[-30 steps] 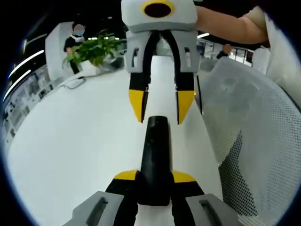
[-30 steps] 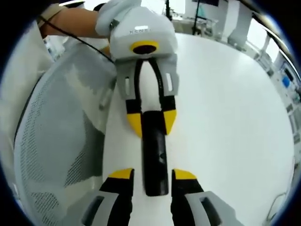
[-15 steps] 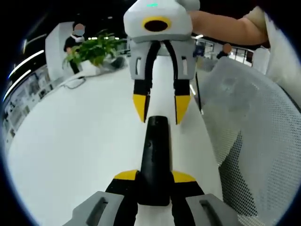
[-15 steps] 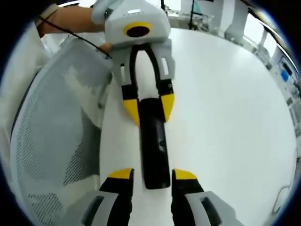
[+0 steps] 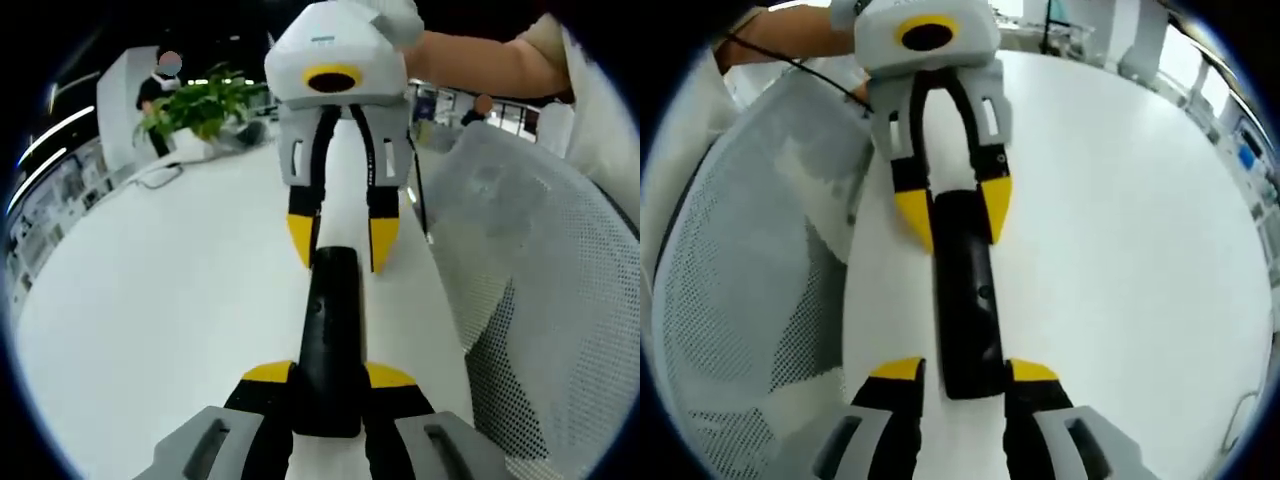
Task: Press the specified remote control buttons in sequence, fully releasing each button before pressing the next.
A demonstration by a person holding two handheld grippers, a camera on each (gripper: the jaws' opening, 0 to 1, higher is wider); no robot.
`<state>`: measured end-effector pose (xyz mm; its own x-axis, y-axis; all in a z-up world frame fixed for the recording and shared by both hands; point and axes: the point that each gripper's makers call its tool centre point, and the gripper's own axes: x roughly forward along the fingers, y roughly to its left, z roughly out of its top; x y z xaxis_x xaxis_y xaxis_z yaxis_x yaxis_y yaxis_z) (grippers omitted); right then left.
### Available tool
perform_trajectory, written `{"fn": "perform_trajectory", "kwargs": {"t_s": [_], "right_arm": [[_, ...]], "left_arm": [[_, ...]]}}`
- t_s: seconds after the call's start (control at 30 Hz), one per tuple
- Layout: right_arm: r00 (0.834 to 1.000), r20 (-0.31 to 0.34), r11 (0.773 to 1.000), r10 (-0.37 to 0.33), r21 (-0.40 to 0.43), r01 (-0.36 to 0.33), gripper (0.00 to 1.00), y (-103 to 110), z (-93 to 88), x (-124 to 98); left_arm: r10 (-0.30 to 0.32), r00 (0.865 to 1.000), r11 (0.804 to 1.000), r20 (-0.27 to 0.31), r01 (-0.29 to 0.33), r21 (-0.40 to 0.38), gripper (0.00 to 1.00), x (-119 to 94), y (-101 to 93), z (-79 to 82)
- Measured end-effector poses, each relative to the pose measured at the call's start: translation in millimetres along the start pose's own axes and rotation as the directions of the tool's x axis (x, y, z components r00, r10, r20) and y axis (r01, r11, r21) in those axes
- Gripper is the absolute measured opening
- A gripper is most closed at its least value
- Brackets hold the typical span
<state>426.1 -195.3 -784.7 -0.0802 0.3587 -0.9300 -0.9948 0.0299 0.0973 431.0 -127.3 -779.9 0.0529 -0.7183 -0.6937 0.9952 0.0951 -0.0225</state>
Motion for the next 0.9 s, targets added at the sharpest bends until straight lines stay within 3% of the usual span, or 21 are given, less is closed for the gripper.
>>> {"fn": "perform_trajectory", "kwargs": {"t_s": [0.53,0.9], "right_arm": [[0.996,-0.051,0.993,-0.070,-0.100,0.065,0.22,-7.1,-3.9,4.3],[0.995,-0.059,0.992,-0.080,-0.099,0.074,0.22,-6.8,-3.5,4.3]], "left_arm": [[-0.003,1.000,1.000,0.001,0.003,0.000,0.25,-0.2,0.3,-0.5],[-0.002,1.000,1.000,-0.009,0.002,0.006,0.25,0.2,0.1,-0.6]]}}
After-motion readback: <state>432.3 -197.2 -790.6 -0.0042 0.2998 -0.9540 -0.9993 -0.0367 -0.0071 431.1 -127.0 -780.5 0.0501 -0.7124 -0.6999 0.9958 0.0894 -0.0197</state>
